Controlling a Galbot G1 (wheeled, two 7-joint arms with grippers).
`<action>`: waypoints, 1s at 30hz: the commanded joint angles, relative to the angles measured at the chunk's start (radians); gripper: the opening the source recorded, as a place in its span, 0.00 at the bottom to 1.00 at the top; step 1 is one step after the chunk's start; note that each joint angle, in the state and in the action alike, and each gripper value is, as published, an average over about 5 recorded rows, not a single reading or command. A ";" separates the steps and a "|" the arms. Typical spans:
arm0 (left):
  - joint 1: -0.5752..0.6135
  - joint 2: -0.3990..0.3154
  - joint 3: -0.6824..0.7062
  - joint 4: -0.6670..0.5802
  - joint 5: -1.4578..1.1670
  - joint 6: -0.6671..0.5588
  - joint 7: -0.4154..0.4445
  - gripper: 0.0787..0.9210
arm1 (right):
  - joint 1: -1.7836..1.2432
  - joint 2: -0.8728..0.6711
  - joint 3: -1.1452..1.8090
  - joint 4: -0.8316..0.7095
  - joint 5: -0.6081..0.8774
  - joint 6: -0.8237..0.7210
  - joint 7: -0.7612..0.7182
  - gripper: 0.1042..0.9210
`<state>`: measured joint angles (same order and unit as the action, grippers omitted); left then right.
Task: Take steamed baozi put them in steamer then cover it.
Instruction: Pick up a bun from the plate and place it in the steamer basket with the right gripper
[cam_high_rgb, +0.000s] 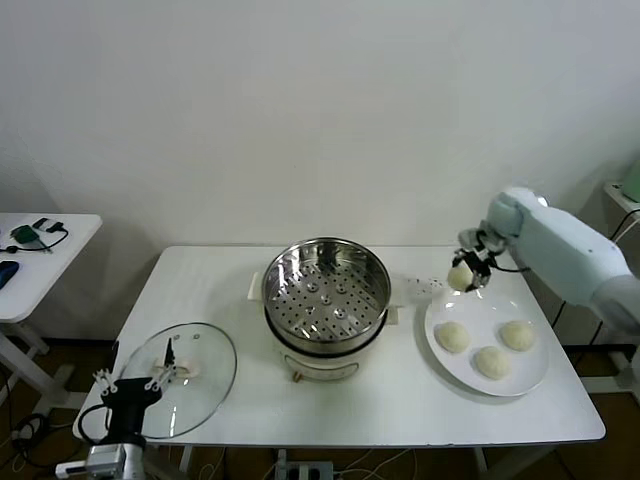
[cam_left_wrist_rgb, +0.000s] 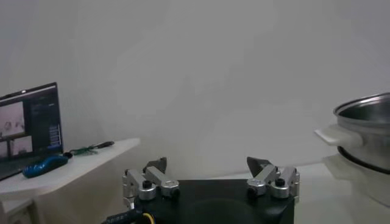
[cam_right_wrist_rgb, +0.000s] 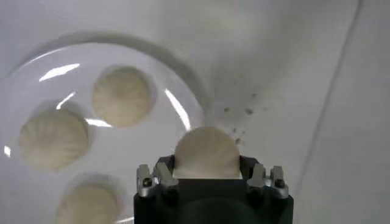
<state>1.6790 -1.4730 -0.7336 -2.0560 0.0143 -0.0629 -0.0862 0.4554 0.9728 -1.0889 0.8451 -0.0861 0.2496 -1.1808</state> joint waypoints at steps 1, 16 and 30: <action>0.039 0.003 0.000 -0.006 -0.002 -0.013 0.001 0.88 | 0.372 0.076 -0.272 0.215 0.150 0.129 -0.027 0.71; 0.074 0.002 -0.007 -0.028 -0.016 -0.020 -0.002 0.88 | 0.146 0.322 -0.056 0.369 -0.392 0.364 0.012 0.71; 0.109 0.002 -0.014 -0.031 -0.025 -0.029 -0.007 0.88 | -0.062 0.402 -0.012 0.281 -0.548 0.374 0.033 0.72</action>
<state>1.7718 -1.4690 -0.7470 -2.0860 -0.0077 -0.0890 -0.0916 0.4963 1.3128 -1.1337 1.1387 -0.4969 0.5796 -1.1570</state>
